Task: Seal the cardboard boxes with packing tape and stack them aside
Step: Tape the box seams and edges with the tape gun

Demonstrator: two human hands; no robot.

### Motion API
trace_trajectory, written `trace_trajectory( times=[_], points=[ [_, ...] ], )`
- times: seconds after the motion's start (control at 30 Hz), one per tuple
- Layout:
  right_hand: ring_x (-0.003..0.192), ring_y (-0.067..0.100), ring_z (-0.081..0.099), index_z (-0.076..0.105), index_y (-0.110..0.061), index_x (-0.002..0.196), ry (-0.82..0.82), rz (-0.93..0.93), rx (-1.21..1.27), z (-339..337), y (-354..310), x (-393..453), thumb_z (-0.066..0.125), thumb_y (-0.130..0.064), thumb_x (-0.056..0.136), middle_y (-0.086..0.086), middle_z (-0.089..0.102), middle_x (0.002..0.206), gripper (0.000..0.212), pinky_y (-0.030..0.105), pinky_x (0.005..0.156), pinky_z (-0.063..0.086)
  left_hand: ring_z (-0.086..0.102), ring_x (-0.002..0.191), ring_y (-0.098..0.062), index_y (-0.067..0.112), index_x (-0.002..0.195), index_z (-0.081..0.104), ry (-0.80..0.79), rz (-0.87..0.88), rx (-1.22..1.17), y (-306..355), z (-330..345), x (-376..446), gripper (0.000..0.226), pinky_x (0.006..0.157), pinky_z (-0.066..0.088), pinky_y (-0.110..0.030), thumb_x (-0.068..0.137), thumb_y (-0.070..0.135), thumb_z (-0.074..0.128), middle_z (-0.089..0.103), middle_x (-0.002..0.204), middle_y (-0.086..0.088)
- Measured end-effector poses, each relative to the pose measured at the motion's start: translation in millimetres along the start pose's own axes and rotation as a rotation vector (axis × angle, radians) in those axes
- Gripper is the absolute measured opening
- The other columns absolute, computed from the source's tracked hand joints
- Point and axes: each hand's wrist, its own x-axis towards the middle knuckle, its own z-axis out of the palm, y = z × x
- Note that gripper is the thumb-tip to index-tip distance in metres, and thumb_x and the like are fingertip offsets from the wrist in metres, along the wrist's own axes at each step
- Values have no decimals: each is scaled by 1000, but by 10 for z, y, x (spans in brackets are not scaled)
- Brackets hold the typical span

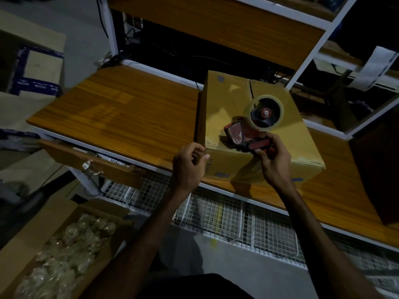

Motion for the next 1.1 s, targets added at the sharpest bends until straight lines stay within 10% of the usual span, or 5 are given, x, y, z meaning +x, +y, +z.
trace_trajectory(
  times=[0.47,0.73,0.93,1.1],
  points=[
    [109,16,68,59,-41,129,-12,27,6,2,22,30,64,-37,94,-24,69,115,36,62,88,58,54,60,2,17,85,59,-81,-31,-72,62,-57,0,20,54,39,-11,93,5,74,61,81,6],
    [109,15,67,57,-52,123,-11,48,21,-11,-7,15,65,-35,93,-31,67,112,36,63,89,57,61,90,-21,6,121,68,36,292,137,-14,41,-97,30,70,55,-32,93,-6,65,64,104,-9],
    [111,17,69,60,-40,128,-5,66,43,-18,51,38,66,-36,91,-15,72,118,38,61,90,57,60,85,-20,-2,112,69,79,386,143,-133,47,-296,21,65,56,-40,91,-3,67,64,97,-13],
    [113,19,69,59,-43,128,-15,71,56,-8,59,28,65,-41,91,-15,72,120,38,62,91,57,56,123,-26,4,144,55,30,318,172,-95,2,-142,63,100,50,-32,89,19,79,60,135,-14]
  ],
)
